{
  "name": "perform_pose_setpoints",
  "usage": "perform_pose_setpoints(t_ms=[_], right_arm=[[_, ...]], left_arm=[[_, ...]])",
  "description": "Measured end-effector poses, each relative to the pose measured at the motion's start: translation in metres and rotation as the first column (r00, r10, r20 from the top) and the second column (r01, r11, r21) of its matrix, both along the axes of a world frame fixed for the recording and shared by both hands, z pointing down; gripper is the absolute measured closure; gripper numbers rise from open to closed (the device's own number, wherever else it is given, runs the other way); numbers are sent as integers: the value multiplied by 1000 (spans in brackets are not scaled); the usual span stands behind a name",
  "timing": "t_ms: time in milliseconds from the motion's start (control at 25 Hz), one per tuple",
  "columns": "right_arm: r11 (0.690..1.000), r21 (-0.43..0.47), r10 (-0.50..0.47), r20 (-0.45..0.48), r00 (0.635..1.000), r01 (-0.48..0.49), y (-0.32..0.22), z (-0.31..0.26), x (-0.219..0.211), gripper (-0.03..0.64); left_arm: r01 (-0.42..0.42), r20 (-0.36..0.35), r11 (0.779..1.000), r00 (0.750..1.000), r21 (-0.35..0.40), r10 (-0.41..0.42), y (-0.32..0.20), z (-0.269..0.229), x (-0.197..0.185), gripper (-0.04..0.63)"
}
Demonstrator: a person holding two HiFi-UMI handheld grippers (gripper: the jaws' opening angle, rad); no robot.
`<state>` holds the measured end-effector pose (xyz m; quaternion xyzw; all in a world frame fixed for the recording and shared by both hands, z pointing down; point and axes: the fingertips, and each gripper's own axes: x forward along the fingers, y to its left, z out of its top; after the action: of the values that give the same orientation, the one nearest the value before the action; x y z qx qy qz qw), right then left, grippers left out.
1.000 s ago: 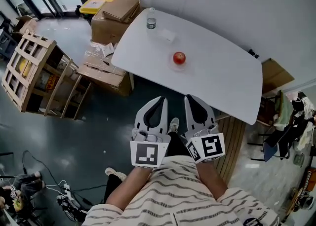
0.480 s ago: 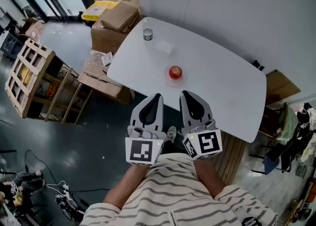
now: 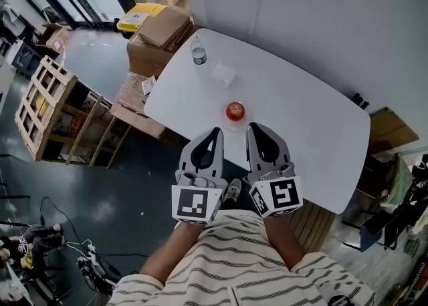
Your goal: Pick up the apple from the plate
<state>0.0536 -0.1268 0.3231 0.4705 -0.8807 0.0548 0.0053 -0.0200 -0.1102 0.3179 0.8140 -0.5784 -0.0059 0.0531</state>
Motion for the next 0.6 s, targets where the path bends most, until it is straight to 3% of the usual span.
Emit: perform_pose_setpoints(t_ms=[320, 600], right_arm=[[998, -58, -28, -2, 1000, 27, -29, 23, 7, 604], [993, -113, -41, -51, 998, 35, -55, 51, -15, 604]], left_arm=[[-15, 14, 999, 1000, -51, 16, -29, 25, 16, 592], [-38, -3, 993, 999, -114, 38, -62, 51, -1, 592]])
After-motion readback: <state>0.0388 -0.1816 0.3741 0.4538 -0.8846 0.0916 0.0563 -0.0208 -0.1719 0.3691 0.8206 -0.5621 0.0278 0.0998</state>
